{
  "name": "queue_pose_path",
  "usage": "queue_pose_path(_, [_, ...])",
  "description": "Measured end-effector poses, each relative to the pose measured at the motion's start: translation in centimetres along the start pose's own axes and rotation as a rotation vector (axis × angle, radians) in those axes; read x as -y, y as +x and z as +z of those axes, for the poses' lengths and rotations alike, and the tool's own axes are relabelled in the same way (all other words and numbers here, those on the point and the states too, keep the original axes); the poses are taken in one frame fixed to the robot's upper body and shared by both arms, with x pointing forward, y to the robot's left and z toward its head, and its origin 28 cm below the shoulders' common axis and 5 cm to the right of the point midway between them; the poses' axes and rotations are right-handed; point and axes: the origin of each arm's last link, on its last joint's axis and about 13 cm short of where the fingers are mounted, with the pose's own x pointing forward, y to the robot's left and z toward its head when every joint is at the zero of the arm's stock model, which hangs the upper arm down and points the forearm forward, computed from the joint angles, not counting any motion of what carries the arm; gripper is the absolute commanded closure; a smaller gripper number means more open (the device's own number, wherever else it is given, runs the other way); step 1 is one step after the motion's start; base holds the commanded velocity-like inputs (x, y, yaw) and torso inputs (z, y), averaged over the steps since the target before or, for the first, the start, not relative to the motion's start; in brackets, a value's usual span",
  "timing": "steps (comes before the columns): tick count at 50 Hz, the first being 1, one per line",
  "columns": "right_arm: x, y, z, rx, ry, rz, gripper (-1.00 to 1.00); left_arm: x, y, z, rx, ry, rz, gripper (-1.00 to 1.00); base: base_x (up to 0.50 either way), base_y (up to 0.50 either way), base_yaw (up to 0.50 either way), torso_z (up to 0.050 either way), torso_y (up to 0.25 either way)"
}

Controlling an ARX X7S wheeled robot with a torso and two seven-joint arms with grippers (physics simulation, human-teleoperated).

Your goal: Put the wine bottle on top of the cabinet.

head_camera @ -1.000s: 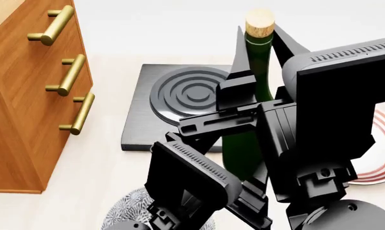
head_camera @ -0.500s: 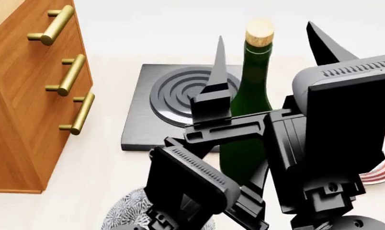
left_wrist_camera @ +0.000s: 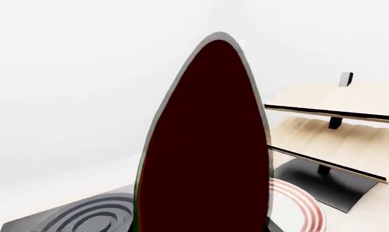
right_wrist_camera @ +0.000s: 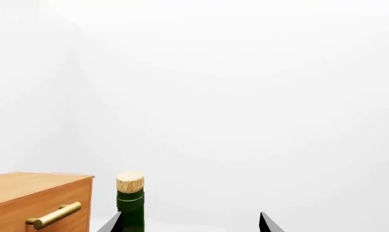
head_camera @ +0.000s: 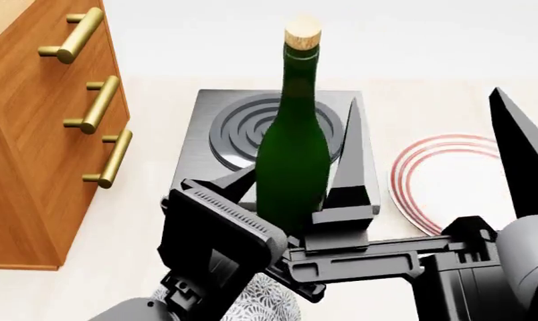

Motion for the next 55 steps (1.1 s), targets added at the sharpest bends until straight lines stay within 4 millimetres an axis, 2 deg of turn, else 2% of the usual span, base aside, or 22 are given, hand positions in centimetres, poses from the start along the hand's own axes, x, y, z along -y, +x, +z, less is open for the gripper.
queue_pose_path(10, [-0.5,-1.9,-2.6,-0.073,0.053,-0.028,-1.0,-1.9,-0.6,1.8,0.012,0.055,0.062,1.0,0.0,0.0,0.0,0.0,0.0])
queue_pose_path(25, [-1.4,-4.2,-5.3,-0.155,0.105,-0.031,-1.0,-4.5,-0.3,6.7,0.018,0.167,0.17,1.0,0.0,0.0,0.0,0.001,0.001])
queue_pose_path(32, [-1.6,-4.6,-5.6,-0.165,0.116,-0.024,-1.0,-5.9,0.4,9.7,0.033,0.226,0.215,1.0,0.0,0.0,0.0,0.0,0.0])
queue_pose_path(41, [-1.7,-4.9,-5.7,-0.168,0.123,-0.023,-1.0,-8.6,1.3,14.4,0.048,0.341,0.295,1.0,0.0,0.0,0.0,0.0,0.001])
queue_pose_path(55, [-1.9,-5.0,-6.0,-0.178,0.128,-0.016,-1.0,-13.2,1.3,21.9,0.038,0.498,0.461,1.0,0.0,0.0,0.0,0.001,0.001])
